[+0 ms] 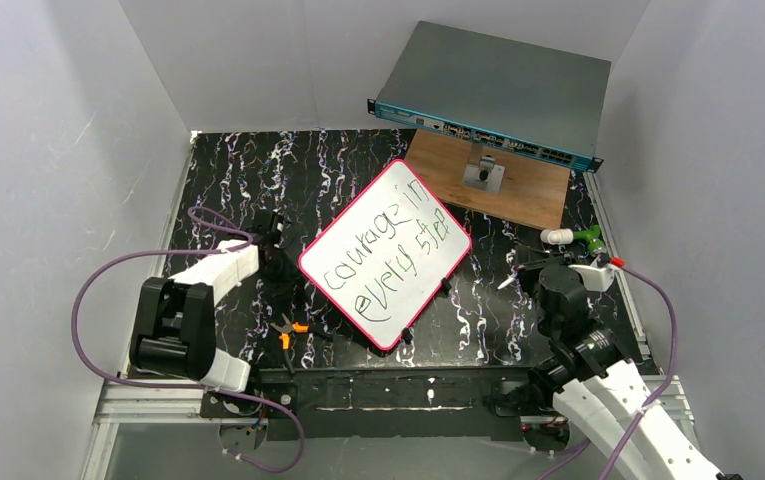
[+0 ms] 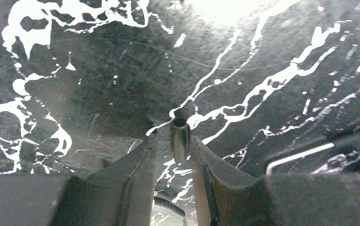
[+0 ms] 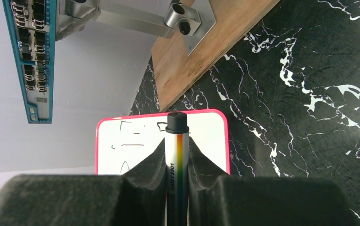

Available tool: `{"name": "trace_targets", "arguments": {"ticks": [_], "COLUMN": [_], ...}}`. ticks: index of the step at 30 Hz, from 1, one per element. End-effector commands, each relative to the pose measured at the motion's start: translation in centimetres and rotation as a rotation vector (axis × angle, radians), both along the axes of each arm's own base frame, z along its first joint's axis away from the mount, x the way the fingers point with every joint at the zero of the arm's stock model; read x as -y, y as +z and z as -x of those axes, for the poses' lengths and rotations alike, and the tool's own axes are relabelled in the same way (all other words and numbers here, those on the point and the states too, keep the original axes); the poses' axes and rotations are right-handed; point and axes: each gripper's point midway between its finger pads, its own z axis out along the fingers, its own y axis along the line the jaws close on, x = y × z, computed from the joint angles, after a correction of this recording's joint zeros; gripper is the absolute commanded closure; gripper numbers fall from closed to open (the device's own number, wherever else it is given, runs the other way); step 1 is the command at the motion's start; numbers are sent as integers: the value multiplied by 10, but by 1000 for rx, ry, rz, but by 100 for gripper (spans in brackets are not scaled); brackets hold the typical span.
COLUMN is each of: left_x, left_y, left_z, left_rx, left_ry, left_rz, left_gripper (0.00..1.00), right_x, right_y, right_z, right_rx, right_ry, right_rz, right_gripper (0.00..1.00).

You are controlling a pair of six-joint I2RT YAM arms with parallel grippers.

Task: Write a sentence on the whiteboard
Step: Pick up the pen cap from the center of the board.

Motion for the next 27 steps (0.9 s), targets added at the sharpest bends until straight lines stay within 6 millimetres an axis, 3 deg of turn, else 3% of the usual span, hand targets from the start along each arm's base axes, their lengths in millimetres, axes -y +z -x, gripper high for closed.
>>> {"name": "trace_targets", "arguments": {"ticks": [1,15,27], "left_x": [-15,-7,-10], "left_y": [-1,-10,-21], "left_z": [11,6,6], "left_rx": [-67,-122,-136], "left_ry": [62,20,15], "left_rz": [-103,-167,-196], "left_gripper": [69,71,100], "right_x": [11,20,19], "right_y": [-2,-12,-6], "right_z": [2,12,12], "right_rx": [8,-8,-1], "right_ry": [-49,-70,-59], "right_rz": [8,23,29], "right_gripper": [99,99,99]}}
